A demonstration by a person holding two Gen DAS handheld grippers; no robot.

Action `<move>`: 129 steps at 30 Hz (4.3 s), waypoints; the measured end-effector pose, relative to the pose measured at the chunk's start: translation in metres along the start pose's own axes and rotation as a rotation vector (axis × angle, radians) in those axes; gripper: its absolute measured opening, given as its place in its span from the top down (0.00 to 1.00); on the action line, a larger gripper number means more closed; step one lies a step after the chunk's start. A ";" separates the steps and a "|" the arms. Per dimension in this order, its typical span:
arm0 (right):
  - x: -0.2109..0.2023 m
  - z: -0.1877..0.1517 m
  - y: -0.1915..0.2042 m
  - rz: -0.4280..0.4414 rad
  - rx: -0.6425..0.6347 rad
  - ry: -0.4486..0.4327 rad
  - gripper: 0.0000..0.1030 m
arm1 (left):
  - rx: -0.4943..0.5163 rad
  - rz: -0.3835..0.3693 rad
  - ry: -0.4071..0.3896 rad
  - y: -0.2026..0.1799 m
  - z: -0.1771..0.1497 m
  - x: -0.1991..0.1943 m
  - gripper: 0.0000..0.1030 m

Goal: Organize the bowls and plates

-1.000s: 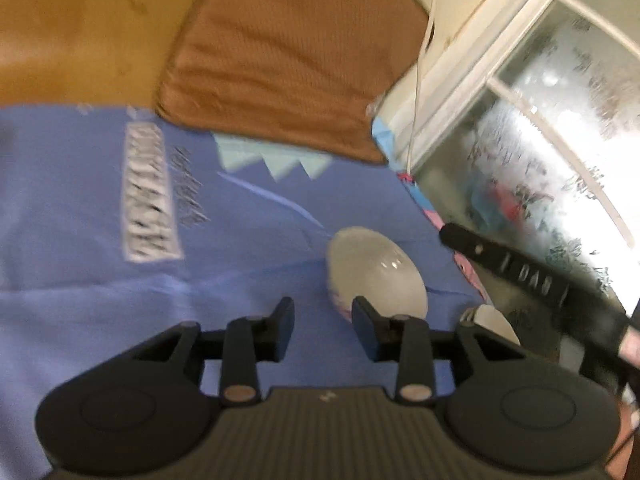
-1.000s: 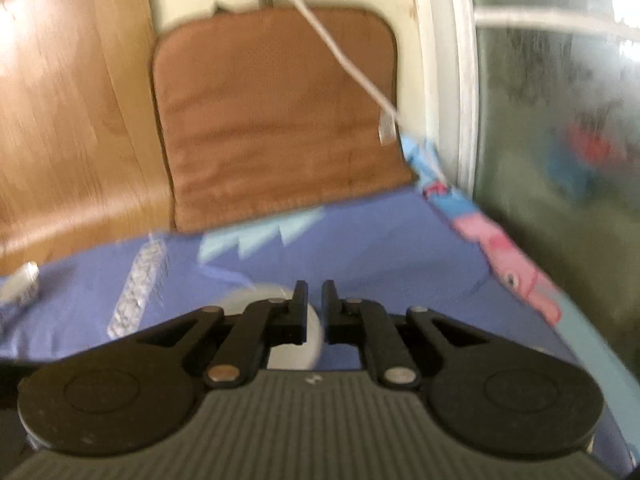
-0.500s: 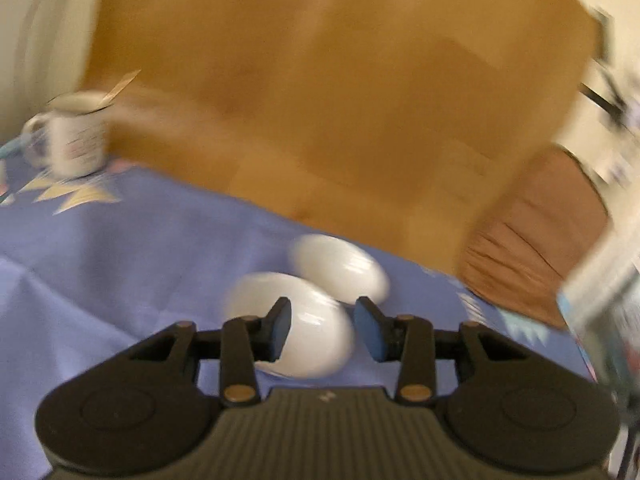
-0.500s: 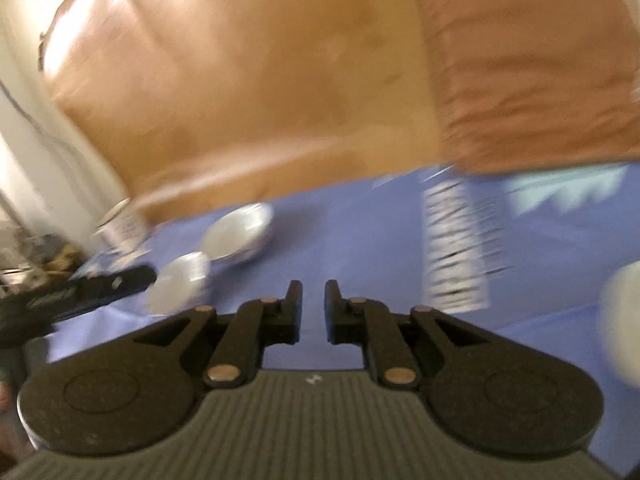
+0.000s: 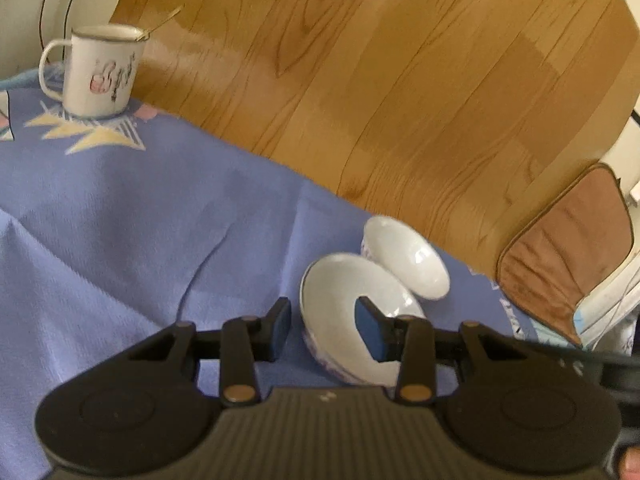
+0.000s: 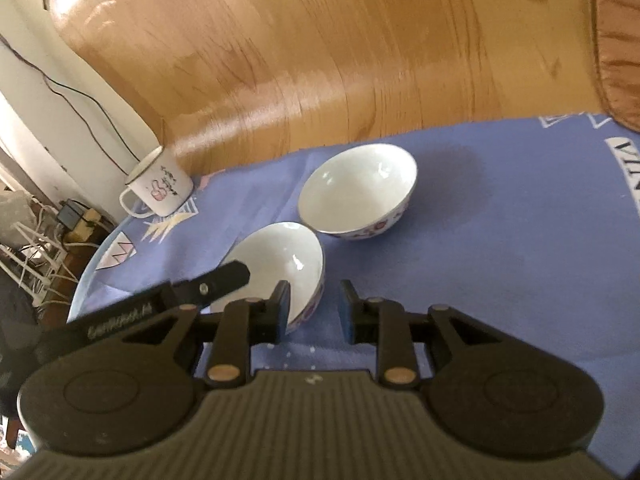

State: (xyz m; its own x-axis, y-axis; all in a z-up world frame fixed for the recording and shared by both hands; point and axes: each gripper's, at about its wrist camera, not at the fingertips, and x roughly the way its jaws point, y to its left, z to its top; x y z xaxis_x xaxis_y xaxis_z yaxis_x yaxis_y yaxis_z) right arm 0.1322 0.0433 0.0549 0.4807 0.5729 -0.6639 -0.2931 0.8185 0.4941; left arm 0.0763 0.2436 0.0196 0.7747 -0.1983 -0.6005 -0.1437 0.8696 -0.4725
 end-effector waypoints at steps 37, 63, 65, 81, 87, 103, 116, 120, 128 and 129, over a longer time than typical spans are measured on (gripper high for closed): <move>-0.119 -0.121 -0.046 -0.097 -0.038 -0.209 0.87 | 0.201 -0.108 0.126 -0.089 -0.121 -0.052 0.85; -0.230 -0.120 -0.195 -0.483 0.145 -0.661 0.88 | 0.517 -0.359 0.256 -0.340 -0.144 0.075 0.84; -0.228 -0.119 -0.207 -0.495 0.174 -0.660 0.88 | 0.522 -0.349 0.275 -0.344 -0.148 0.084 0.84; -0.234 -0.127 -0.217 -0.542 0.211 -0.754 0.58 | 0.484 -0.319 0.208 -0.313 -0.131 0.069 0.72; -0.233 -0.125 -0.190 -0.488 0.136 -0.784 0.58 | 0.457 -0.233 0.167 -0.253 -0.112 0.049 0.72; -0.113 -0.081 -0.081 -0.091 -0.056 -0.354 0.59 | 0.189 0.191 -0.035 -0.034 -0.015 0.005 0.68; 0.005 -0.003 -0.047 -0.058 0.068 -0.261 0.58 | 0.184 0.219 -0.077 -0.016 -0.019 0.010 0.65; 0.024 0.012 -0.047 -0.067 0.085 -0.234 0.58 | 0.166 0.206 -0.073 -0.013 -0.017 0.010 0.65; 0.051 0.010 -0.047 -0.093 0.070 -0.177 0.71 | 0.147 0.198 -0.068 -0.011 -0.016 0.008 0.64; 0.053 0.008 -0.049 -0.096 0.067 -0.178 0.76 | 0.151 0.202 -0.068 -0.012 -0.016 0.008 0.64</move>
State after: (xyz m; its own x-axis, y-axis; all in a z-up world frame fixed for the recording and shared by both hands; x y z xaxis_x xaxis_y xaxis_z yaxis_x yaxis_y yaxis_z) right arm 0.1786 0.0334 -0.0002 0.6442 0.4705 -0.6030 -0.1861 0.8611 0.4732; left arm 0.0745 0.2247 0.0099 0.7798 0.0125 -0.6259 -0.2100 0.9471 -0.2426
